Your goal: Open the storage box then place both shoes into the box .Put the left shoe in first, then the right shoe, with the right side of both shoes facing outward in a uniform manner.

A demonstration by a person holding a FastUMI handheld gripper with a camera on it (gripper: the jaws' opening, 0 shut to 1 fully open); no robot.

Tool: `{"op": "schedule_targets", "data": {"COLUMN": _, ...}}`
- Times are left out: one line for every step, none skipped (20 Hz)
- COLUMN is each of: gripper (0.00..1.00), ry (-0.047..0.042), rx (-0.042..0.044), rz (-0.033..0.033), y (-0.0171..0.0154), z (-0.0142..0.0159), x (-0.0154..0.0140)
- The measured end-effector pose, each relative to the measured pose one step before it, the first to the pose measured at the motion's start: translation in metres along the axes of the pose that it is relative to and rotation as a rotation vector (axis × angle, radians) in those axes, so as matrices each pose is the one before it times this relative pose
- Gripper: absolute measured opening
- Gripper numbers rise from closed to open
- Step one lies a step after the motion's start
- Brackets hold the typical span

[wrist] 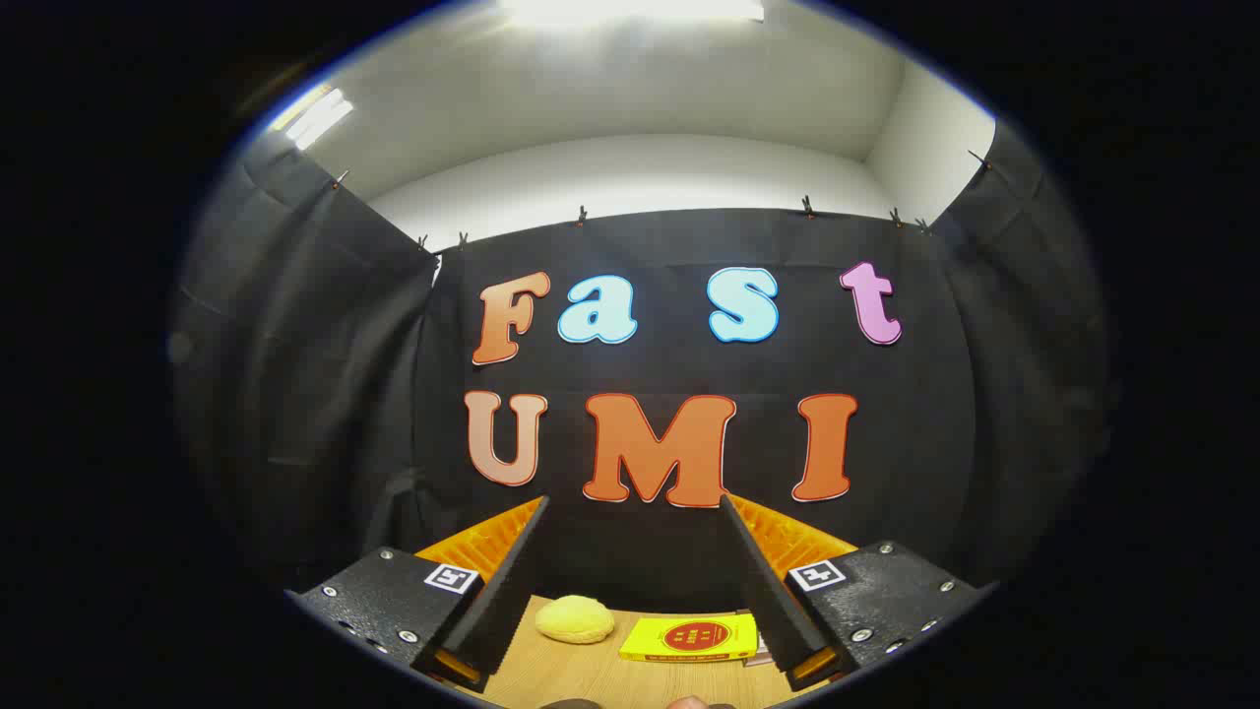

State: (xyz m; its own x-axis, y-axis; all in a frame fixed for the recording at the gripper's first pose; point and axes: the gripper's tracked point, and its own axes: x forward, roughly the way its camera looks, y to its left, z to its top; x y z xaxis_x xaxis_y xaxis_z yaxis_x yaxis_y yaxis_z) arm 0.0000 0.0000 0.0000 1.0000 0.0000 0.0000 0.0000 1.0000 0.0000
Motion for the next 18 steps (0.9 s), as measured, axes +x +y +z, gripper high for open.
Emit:
{"op": "schedule_targets", "data": {"gripper": 0.99, "ry": 0.00081, "rx": -0.00309, "rz": 0.00684, "y": 0.00292, "z": -0.00202, "x": 0.00035}}
{"op": "schedule_targets", "data": {"gripper": 0.99, "ry": 0.00063, "rx": -0.00443, "rz": 0.00298, "y": 0.00096, "z": -0.00083, "x": 0.001}}
{"op": "schedule_targets", "data": {"gripper": 0.99, "ry": 0.00186, "rx": -0.00521, "rz": 0.00106, "y": 0.001, "z": -0.0016, "x": 0.00031}}
{"op": "schedule_targets", "data": {"gripper": 0.99, "ry": 0.00112, "rx": -0.00338, "rz": -0.00021, "y": 0.00048, "z": -0.00184, "x": 0.00088}}
{"op": "schedule_targets", "data": {"gripper": 0.99, "ry": 0.00441, "rx": -0.00221, "rz": 0.00271, "y": 0.00131, "z": -0.00282, "x": 0.00103}}
{"op": "schedule_targets", "data": {"gripper": 0.99, "ry": 0.00684, "rx": -0.00144, "rz": 0.00421, "y": 0.00353, "z": -0.00274, "x": 0.00123}}
{"op": "schedule_targets", "data": {"gripper": 0.99, "ry": 0.0061, "rx": 0.00042, "rz": 0.00364, "y": -0.00088, "z": -0.00085, "x": -0.00032}}
{"op": "schedule_targets", "data": {"gripper": 0.99, "ry": 0.00635, "rx": -0.00029, "rz": 0.00141, "y": 0.00072, "z": -0.0015, "x": 0.00049}}
{"op": "schedule_targets", "data": {"gripper": 0.99, "ry": 0.00541, "rx": -0.00038, "rz": 0.00163, "y": 0.0018, "z": -0.00203, "x": 0.00104}}
{"op": "schedule_targets", "data": {"gripper": 0.99, "ry": 0.0055, "rx": -0.00058, "rz": 0.00184, "y": 0.00169, "z": -0.00203, "x": 0.00125}}
{"op": "schedule_targets", "data": {"gripper": 0.99, "ry": 0.00621, "rx": 0.00076, "rz": 0.00459, "y": 0.00406, "z": -0.00281, "x": 0.0014}}
{"op": "schedule_targets", "data": {"gripper": 0.99, "ry": 0.00559, "rx": 0.00223, "rz": 0.00861, "y": 0.00435, "z": -0.00198, "x": 0.00131}}
{"op": "schedule_targets", "data": {"gripper": 0.99, "ry": -0.00113, "rx": -0.00047, "rz": 0.00715, "y": 0.0069, "z": 0.0004, "x": 0.00388}}
{"op": "schedule_targets", "data": {"gripper": 0.99, "ry": -0.00385, "rx": -0.00266, "rz": 0.00521, "y": 0.00268, "z": 0.0009, "x": 0.00202}}
{"op": "schedule_targets", "data": {"gripper": 0.99, "ry": -0.00184, "rx": -0.00388, "rz": 0.0043, "y": 0.00264, "z": -0.00134, "x": 0.00226}}
{"op": "schedule_targets", "data": {"gripper": 0.99, "ry": 0.00122, "rx": -0.00098, "rz": 0.00387, "y": 0.00271, "z": -0.00125, "x": 0.00193}}
{"op": "schedule_targets", "data": {"gripper": 0.99, "ry": 0.00202, "rx": 0.00189, "rz": 0.0068, "y": 0.00299, "z": -0.00352, "x": 0.00157}}
{"op": "schedule_targets", "data": {"gripper": 0.99, "ry": 0.00328, "rx": 0.00106, "rz": 0.00701, "y": 0.00329, "z": -0.00292, "x": 0.00279}}
